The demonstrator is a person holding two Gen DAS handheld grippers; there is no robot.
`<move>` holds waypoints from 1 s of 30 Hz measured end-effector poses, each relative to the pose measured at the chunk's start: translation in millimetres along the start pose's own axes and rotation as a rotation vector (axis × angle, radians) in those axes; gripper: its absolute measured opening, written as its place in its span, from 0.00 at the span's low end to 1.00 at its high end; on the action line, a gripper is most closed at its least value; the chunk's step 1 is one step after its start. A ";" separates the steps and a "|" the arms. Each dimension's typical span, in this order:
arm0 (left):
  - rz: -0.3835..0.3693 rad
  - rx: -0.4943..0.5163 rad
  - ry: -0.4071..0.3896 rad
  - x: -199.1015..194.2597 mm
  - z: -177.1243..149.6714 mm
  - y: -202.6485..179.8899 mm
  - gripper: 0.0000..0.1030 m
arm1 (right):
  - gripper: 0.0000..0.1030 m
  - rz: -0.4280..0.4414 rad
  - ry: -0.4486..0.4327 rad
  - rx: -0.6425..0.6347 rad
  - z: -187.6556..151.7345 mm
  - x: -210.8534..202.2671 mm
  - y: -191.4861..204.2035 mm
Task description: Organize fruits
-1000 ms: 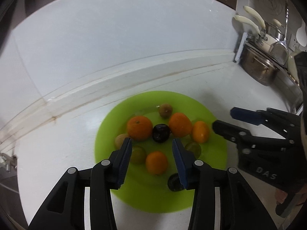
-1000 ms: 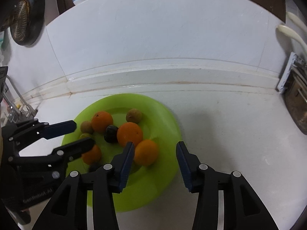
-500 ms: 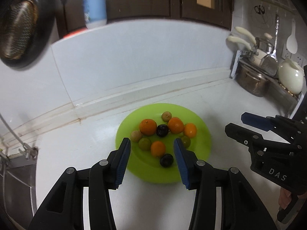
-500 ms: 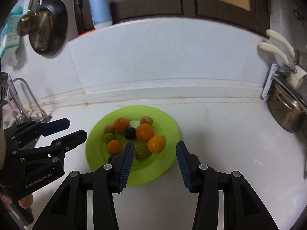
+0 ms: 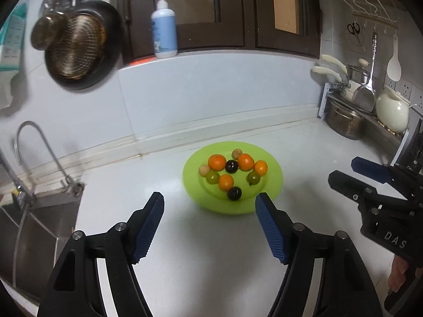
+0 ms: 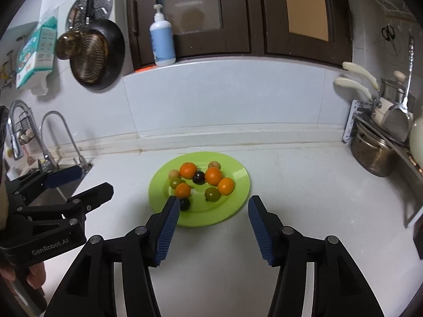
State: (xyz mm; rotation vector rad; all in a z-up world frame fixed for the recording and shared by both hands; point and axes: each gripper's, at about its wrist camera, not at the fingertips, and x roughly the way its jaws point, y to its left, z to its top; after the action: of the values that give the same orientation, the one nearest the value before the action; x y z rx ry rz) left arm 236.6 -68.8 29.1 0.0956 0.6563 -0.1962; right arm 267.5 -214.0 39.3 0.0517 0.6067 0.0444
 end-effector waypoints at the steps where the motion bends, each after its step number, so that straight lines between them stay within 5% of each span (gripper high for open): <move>1: 0.000 -0.005 -0.003 -5.4 -2.9 0.9 0.71 | 0.53 -0.001 -0.004 -0.001 -2.4 -5.7 1.3; 14: 0.046 -0.007 -0.066 -65.7 -28.5 -4.1 0.88 | 0.63 0.008 -0.035 0.006 -28.2 -58.4 11.2; 30: 0.060 0.000 -0.104 -84.6 -33.9 -5.5 0.93 | 0.64 0.001 -0.038 0.018 -38.0 -77.8 15.7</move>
State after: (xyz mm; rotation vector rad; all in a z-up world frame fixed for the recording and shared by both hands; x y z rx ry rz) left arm 149.7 -56.3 54.2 0.1041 0.5492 -0.1421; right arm 181.6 -201.4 53.4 0.0702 0.5691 0.0387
